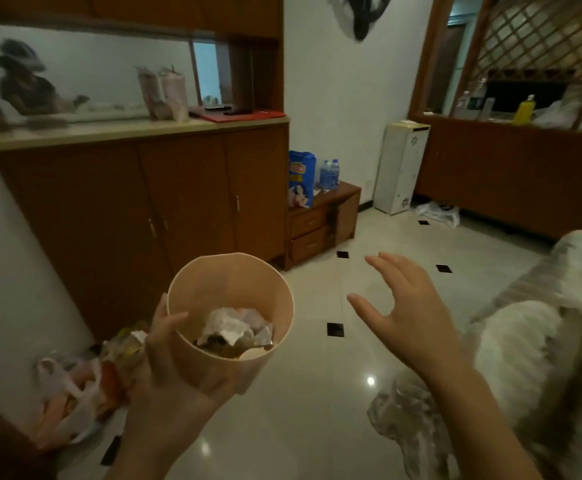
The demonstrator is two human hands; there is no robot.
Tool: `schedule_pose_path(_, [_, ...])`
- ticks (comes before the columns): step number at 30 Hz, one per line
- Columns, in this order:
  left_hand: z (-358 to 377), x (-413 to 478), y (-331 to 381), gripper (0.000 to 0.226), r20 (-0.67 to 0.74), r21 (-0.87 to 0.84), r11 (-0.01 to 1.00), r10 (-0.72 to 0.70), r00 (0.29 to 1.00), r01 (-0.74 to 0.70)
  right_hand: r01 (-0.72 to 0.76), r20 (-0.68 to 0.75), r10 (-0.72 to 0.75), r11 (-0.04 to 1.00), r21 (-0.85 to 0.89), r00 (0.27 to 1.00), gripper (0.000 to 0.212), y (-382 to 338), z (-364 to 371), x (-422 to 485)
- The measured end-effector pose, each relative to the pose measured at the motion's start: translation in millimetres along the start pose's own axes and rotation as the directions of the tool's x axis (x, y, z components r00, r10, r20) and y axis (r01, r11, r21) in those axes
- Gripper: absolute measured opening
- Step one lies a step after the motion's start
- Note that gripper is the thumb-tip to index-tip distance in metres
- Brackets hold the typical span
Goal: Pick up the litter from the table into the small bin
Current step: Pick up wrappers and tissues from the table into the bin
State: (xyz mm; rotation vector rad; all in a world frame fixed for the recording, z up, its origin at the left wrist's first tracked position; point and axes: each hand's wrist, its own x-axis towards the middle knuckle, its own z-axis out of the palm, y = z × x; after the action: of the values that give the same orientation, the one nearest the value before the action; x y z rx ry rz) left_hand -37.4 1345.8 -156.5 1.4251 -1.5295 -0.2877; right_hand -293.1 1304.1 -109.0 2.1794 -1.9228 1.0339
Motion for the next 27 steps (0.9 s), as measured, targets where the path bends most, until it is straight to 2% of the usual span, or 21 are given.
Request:
schedule_pose_path(2, [8.5,22.5,-21.1,0.101,0.0,0.014,1.0,-0.009,1.0,0.009,-0.009,0.022,0.009,1.0,-0.005,1.0,0.057,2.4,28.6,16.5])
schedule_pose_path(8, [68.4,124.2,-72.0,0.1,0.061,0.049,0.999,-0.001,0.998,-0.002,-0.107,0.012,0.107,0.994,-0.038,0.994,0.06,42.1,100.9,92.2])
schedule_pose_path(12, [121.9,212.3,-82.7,0.097,0.149,-0.099,0.992,0.097,0.984,-0.082,-0.172,0.002,0.173,0.984,-0.044,0.985,0.062,78.8,133.9,159.7])
schedule_pose_path(17, [188.9,302.7,-63.2,0.099,0.238,-0.171,0.968,0.224,0.945,-0.186,-0.281,-0.032,0.28,0.958,-0.056,0.96,0.063,128.0,146.2,218.9])
schedule_pose_path(22, [285.3,366.6,-52.8,0.117,0.332,-0.261,0.925,0.355,0.874,-0.277,-0.438,-0.146,0.421,0.892,-0.112,0.895,0.062,190.5,139.3,245.5])
schedule_pose_path(25, [353.4,397.5,-41.4,0.118,0.399,-0.345,0.902,0.39,0.83,-0.258,-0.539,-0.232,0.501,0.83,-0.146,0.834,0.063,235.4,134.7,257.5])
schedule_pose_path(27, [399.6,417.2,-30.0,0.112,0.444,-0.408,0.882,0.416,0.793,-0.234,-0.602,-0.281,0.547,0.78,-0.171,0.789,0.065,266.7,133.2,266.8])
